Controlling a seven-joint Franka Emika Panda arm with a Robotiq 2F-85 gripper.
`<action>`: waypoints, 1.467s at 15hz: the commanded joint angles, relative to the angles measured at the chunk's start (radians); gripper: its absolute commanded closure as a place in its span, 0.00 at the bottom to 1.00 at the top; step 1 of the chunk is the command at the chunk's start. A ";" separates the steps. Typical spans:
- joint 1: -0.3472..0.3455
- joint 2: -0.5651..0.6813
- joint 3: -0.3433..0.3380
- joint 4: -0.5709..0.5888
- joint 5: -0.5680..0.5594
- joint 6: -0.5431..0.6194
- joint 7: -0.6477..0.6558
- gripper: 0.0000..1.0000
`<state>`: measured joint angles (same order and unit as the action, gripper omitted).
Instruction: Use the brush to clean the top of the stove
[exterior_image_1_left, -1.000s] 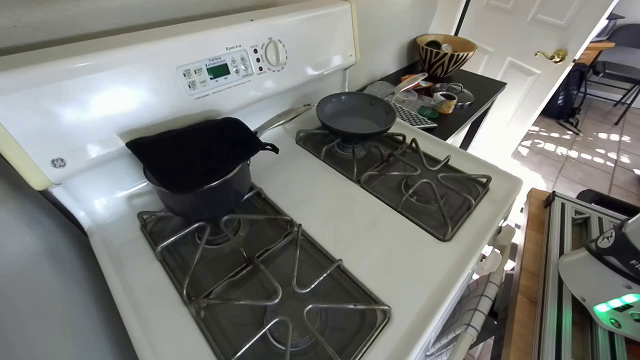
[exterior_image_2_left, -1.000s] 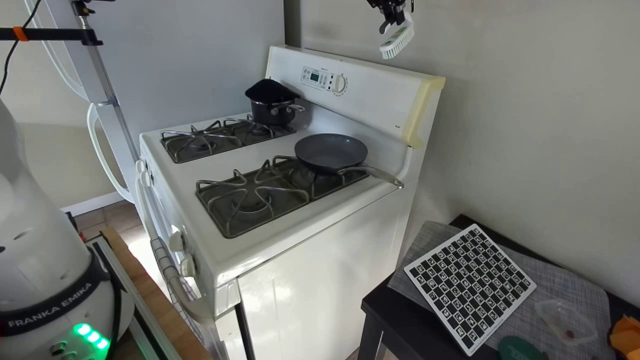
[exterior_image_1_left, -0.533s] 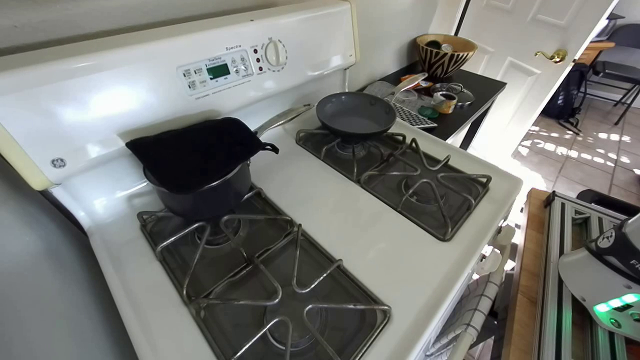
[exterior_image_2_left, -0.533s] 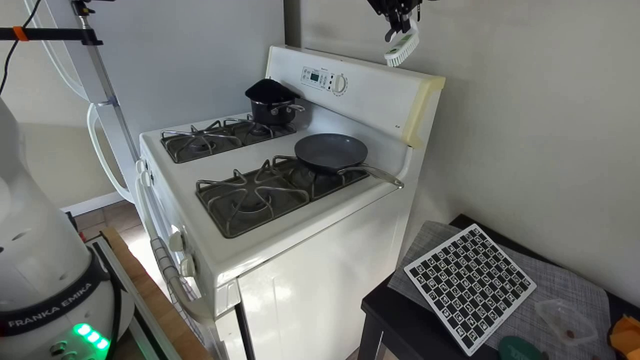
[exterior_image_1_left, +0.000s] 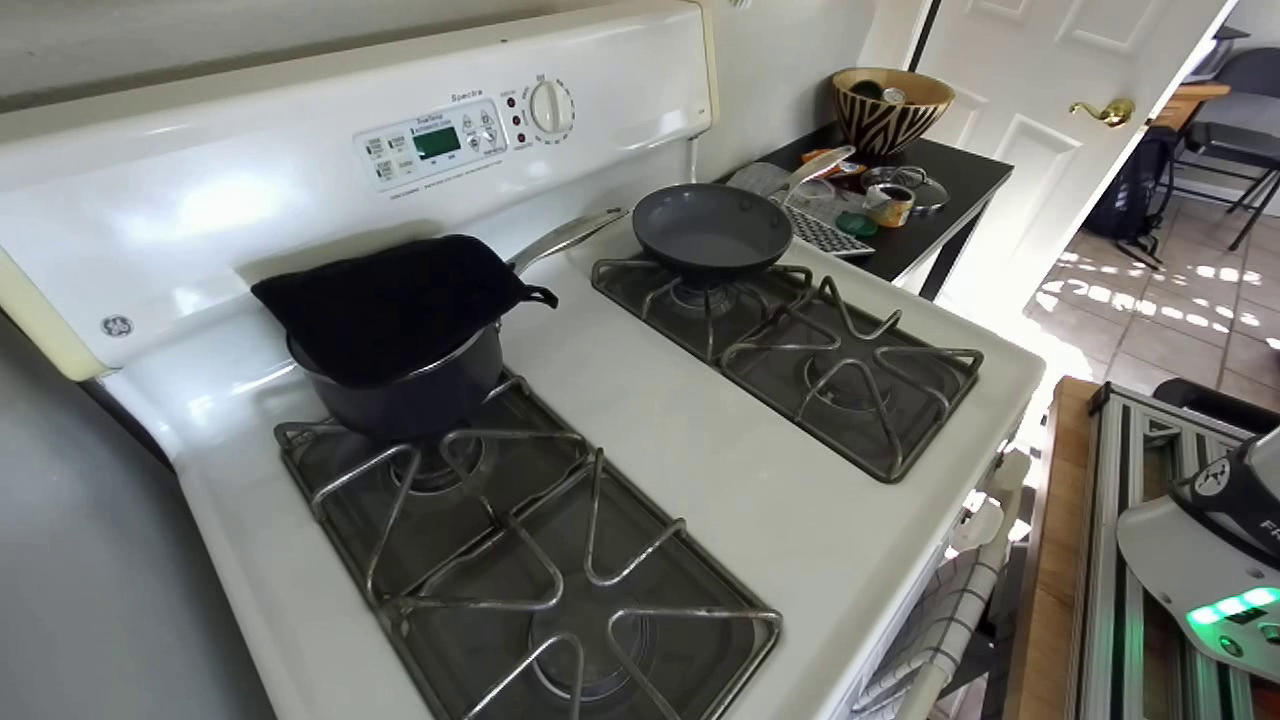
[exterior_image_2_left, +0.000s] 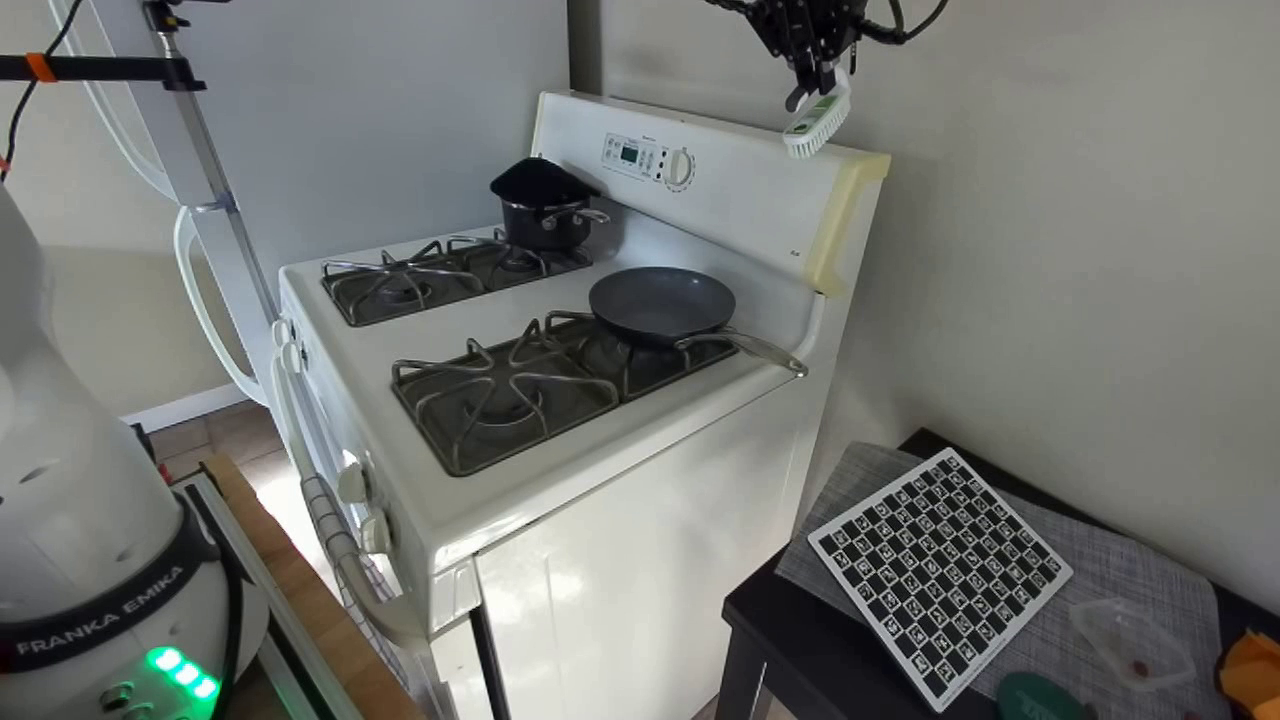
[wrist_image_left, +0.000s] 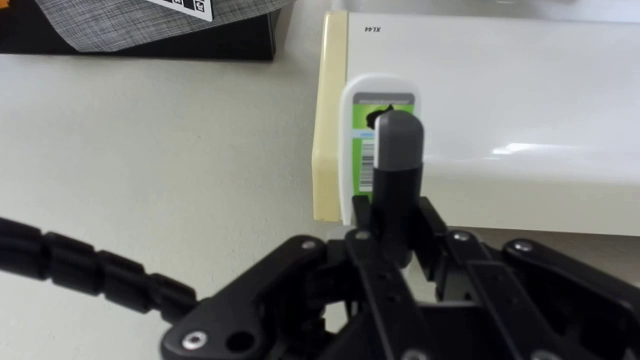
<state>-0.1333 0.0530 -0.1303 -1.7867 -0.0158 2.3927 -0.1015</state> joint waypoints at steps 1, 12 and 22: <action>-0.011 0.036 0.001 0.019 0.057 0.028 -0.052 0.96; -0.022 0.115 0.015 0.068 0.108 0.030 -0.093 0.96; 0.006 0.125 0.048 0.070 0.080 0.019 -0.053 0.96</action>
<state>-0.1398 0.1665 -0.0931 -1.7214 0.0634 2.4122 -0.1657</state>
